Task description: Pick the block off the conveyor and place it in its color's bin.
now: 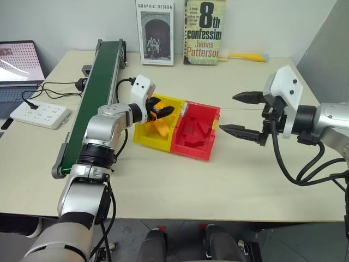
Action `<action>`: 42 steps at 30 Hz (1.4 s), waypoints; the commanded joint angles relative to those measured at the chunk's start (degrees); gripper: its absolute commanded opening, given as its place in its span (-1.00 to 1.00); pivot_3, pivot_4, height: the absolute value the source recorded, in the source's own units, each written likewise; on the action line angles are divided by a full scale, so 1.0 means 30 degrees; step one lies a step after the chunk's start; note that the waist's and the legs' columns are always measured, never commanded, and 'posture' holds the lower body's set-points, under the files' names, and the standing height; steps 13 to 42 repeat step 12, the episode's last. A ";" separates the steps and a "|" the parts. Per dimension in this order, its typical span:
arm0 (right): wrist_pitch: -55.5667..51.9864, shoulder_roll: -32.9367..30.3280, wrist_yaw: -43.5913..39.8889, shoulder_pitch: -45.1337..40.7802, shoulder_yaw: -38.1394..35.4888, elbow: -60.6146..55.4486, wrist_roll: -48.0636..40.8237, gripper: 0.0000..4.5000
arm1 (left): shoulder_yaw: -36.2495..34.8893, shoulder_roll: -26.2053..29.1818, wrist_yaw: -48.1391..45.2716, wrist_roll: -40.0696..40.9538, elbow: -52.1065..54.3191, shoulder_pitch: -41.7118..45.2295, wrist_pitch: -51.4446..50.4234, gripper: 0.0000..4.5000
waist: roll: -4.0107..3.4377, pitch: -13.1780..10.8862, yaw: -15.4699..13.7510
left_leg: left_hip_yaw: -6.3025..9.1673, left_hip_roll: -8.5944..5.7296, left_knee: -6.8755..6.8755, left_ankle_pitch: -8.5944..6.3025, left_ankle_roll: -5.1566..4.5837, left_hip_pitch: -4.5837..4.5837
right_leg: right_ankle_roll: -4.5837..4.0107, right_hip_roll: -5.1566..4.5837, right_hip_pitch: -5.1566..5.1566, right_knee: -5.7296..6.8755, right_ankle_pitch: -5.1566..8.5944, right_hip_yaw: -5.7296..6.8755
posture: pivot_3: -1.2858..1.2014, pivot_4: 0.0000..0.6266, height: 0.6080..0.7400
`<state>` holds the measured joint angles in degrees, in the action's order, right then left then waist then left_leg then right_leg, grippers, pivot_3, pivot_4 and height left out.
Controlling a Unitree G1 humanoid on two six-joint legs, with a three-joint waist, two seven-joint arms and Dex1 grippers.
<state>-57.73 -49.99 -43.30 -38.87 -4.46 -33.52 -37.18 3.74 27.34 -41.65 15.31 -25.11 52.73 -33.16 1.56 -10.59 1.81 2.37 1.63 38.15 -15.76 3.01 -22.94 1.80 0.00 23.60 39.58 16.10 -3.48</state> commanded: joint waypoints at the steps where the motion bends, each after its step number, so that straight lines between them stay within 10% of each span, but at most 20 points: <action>1: 0.0858 -0.0159 -0.0063 0.0011 -0.0185 0.0194 0.0271 1.00 | -0.0860 0.1068 -0.0737 0.0220 0.1333 0.0436 -0.0162 1.00 | -0.0001 0.0000 0.0027 | -0.0004 0.0000 -0.0001 0.0000 0.0000 0.0002 | 0.0000 0.0001 0.0001 0.0000 0.0000 -0.0003 | 0.03 -0.52 1.00; 12: 0.4277 -0.0480 -0.3593 -0.0880 0.1795 0.4113 0.1568 1.00 | -0.1896 0.8934 -0.6606 0.1249 0.7752 -0.4338 -0.0983 1.00 | -0.0011 -0.0007 0.0204 | 0.0001 0.0012 -0.0011 0.0000 -0.0001 0.0013 | -0.0001 0.0002 -0.0002 -0.0002 0.0004 0.0004 | 0.03 -0.52 1.00; 42: 0.4277 -0.0480 -0.3593 -0.0880 0.1795 0.4113 0.1568 1.00 | -0.1896 0.8934 -0.6606 0.1249 0.7752 -0.4338 -0.0983 1.00 | -0.0011 -0.0007 0.0204 | 0.0001 0.0012 -0.0011 0.0000 -0.0001 0.0013 | -0.0001 0.0002 -0.0002 -0.0002 0.0004 0.0004 | 0.03 -0.52 1.00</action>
